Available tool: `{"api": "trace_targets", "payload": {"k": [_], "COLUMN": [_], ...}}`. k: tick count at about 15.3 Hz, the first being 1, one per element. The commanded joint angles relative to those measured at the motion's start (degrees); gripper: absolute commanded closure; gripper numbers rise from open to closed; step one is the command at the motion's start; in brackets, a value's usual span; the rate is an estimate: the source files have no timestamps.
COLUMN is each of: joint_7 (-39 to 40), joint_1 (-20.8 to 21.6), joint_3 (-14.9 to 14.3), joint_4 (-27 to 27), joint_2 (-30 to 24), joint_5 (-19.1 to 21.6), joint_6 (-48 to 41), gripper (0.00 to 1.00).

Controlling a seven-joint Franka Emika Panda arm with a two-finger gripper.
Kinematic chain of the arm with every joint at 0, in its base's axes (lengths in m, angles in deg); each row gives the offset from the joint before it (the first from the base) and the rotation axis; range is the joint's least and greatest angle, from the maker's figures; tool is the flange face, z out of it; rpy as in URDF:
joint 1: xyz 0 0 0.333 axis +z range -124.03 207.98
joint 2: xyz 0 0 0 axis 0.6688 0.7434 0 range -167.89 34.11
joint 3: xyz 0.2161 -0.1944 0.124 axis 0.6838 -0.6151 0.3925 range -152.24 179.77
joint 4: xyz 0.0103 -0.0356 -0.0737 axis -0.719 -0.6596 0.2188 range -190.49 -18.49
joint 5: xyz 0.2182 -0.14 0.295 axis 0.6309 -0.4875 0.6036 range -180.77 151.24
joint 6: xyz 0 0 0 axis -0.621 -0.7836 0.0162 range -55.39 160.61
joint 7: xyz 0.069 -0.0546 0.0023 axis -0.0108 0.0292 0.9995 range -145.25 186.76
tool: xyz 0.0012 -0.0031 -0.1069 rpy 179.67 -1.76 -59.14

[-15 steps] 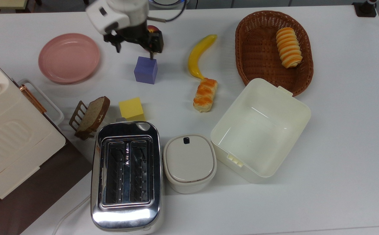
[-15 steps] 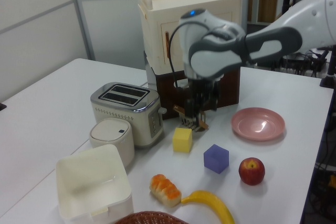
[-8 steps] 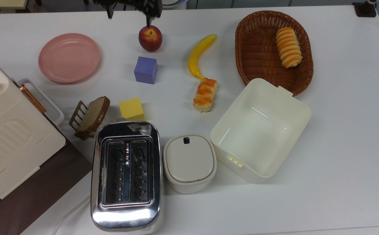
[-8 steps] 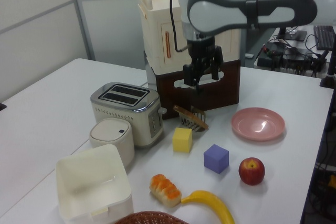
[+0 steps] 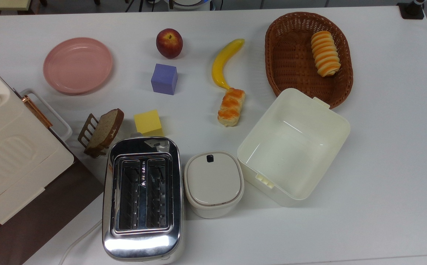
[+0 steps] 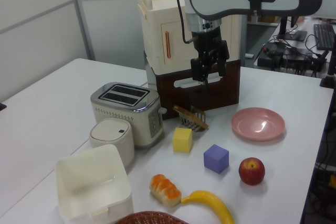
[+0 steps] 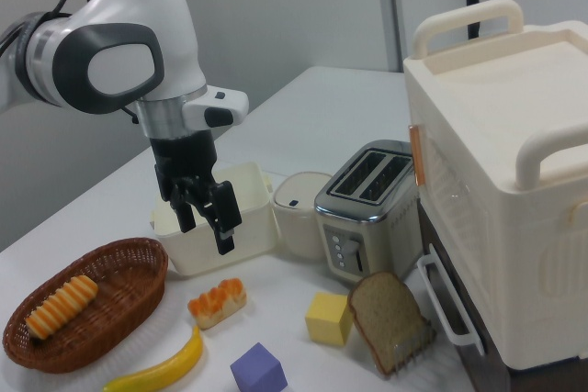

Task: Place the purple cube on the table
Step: 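Open the gripper, release the cube, and raise the arm away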

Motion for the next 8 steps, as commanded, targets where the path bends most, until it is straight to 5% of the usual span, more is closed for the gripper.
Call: {"api": "trace_targets", "payload": {"k": [1,8], "joint_7": [1.7,1.8], "joint_1": [-1.8,-3.6], "joint_3": [1.4,1.4], "joint_4": [0.5,0.4], "joint_2": [-0.2,-0.5], "joint_5": [0.6,0.7], "joint_6": [-1.1,-1.1], "gripper": [0.0,0.0]}}
